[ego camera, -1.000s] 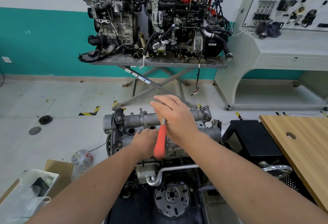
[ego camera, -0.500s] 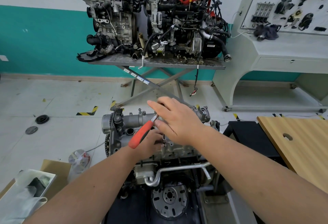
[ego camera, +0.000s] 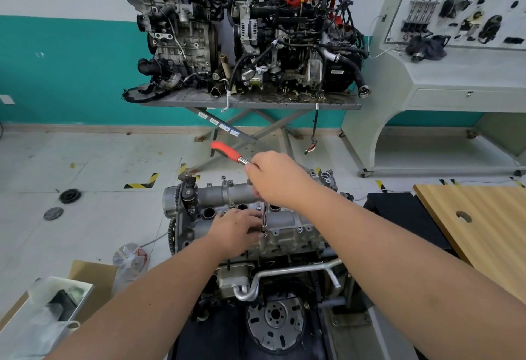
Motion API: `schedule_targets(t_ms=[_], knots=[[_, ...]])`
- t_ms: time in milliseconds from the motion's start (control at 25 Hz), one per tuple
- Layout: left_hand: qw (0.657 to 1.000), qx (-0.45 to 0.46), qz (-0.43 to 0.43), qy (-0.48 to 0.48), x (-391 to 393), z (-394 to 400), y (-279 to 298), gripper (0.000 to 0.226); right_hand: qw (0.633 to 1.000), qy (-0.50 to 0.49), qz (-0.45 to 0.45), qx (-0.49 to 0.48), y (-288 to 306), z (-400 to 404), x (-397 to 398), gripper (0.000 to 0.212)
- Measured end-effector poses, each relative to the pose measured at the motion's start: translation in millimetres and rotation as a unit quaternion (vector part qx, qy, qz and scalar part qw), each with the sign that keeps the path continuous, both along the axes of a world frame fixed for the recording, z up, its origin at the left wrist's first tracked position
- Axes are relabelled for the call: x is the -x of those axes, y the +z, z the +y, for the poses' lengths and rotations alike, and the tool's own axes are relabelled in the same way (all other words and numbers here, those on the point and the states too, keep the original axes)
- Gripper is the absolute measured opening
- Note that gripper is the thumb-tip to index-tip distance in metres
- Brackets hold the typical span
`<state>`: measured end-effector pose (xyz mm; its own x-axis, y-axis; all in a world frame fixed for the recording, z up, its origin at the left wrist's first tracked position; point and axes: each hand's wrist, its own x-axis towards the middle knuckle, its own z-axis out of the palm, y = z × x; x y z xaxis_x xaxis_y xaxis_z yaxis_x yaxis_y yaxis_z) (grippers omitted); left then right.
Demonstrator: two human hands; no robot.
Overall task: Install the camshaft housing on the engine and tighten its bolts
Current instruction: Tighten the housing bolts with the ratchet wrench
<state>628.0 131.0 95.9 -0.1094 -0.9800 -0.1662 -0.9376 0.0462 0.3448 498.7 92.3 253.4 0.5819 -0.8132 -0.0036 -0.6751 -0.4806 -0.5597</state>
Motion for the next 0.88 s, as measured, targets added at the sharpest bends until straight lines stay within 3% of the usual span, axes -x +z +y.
schedule_targets(t_ms=[40,80,160,280,320,360,440,520,600,640,720,760,880], knots=[[1.0,-0.003,0.002,0.001,0.0,0.1,0.3,0.026,0.989,-0.019,-0.082,-0.123,0.1,1.4,1.8,0.023],[1.0,-0.005,0.003,0.002,-0.1,-0.1,0.1,0.026,0.951,-0.032,-0.175,-0.252,-0.7,6.6,3.2,0.018],[1.0,-0.003,0.001,0.0,-0.5,-0.2,-0.4,0.026,0.842,-0.04,-0.345,-0.412,-7.2,16.1,4.5,0.02],[1.0,0.007,0.007,-0.001,0.2,0.5,-0.5,0.027,0.688,-0.117,-0.557,-0.45,-26.2,20.4,-2.6,0.031],[1.0,0.01,0.012,0.001,0.3,0.7,-0.7,0.027,0.661,-0.139,-0.594,-0.437,-31.8,19.5,-4.2,0.032],[1.0,0.011,0.015,0.002,0.1,0.9,-1.1,0.027,0.67,-0.148,-0.604,-0.405,-36.0,20.9,-6.2,0.029],[1.0,0.011,0.016,-0.001,-1.0,0.9,-1.4,0.027,0.746,-0.134,-0.57,-0.318,-47.9,25.1,-5.8,0.016],[1.0,0.021,0.012,-0.009,-1.9,0.2,-1.2,0.026,0.816,-0.106,-0.525,-0.217,-55.7,29.8,-2.0,0.02],[0.999,0.04,0.011,0.001,-1.4,-0.1,-4.4,0.024,0.892,-0.062,-0.446,0.032,-64.8,28.5,4.7,0.025],[0.999,0.038,0.018,0.012,-2.0,-0.9,-7.6,0.026,0.905,-0.026,-0.379,0.192,-71.2,24.4,6.9,0.026],[0.995,0.063,0.072,0.029,-4.0,0.7,-11.8,0.032,0.88,0.037,-0.252,0.402,-75.8,17.4,7.7,0.029],[0.99,0.084,0.11,0.016,-4.4,2.0,-14.5,0.029,0.877,0.048,-0.204,0.433,-73.1,14.4,7.1,0.032],[0.987,0.144,0.069,-0.028,-3.5,2.9,-14.1,0.023,0.891,0.071,-0.088,0.44,-57.2,8.2,10.6,0.039]])
